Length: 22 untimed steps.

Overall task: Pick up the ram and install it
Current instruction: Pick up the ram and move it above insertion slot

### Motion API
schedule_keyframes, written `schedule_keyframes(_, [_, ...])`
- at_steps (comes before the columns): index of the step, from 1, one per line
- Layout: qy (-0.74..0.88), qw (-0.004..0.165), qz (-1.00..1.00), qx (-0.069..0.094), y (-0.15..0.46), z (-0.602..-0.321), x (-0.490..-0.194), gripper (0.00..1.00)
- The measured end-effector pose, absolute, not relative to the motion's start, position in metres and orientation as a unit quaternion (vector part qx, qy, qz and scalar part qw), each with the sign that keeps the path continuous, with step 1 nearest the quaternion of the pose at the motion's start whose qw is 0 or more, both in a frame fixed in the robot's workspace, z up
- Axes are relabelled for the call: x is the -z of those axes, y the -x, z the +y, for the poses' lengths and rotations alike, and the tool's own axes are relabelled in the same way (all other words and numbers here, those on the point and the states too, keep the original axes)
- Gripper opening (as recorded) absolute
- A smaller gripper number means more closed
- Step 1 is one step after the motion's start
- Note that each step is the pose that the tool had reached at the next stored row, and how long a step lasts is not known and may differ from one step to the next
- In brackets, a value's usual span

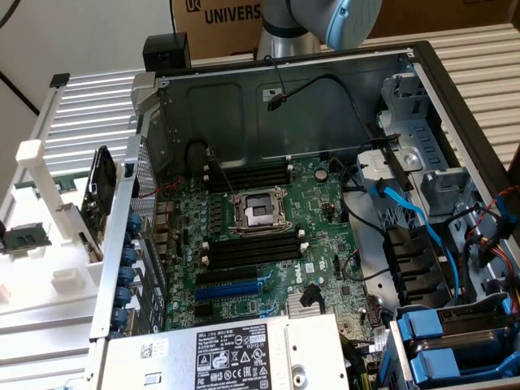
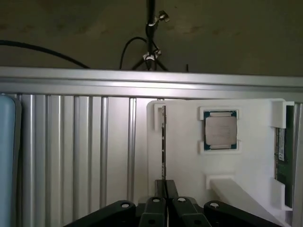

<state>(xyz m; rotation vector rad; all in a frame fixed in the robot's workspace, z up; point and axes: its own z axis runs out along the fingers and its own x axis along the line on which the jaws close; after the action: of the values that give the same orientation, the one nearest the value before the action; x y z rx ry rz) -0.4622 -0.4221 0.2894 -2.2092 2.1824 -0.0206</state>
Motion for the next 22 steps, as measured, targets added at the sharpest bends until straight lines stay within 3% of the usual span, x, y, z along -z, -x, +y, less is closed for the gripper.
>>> schedule_keyframes(9, [0.702, 0.014, 0.712, 0.011, 0.458, -0.422, -0.355, 0.12])
schedule_keyframes(22, [0.7, 0.014, 0.714, 0.011, 0.425, -0.422, -0.37, 0.12])
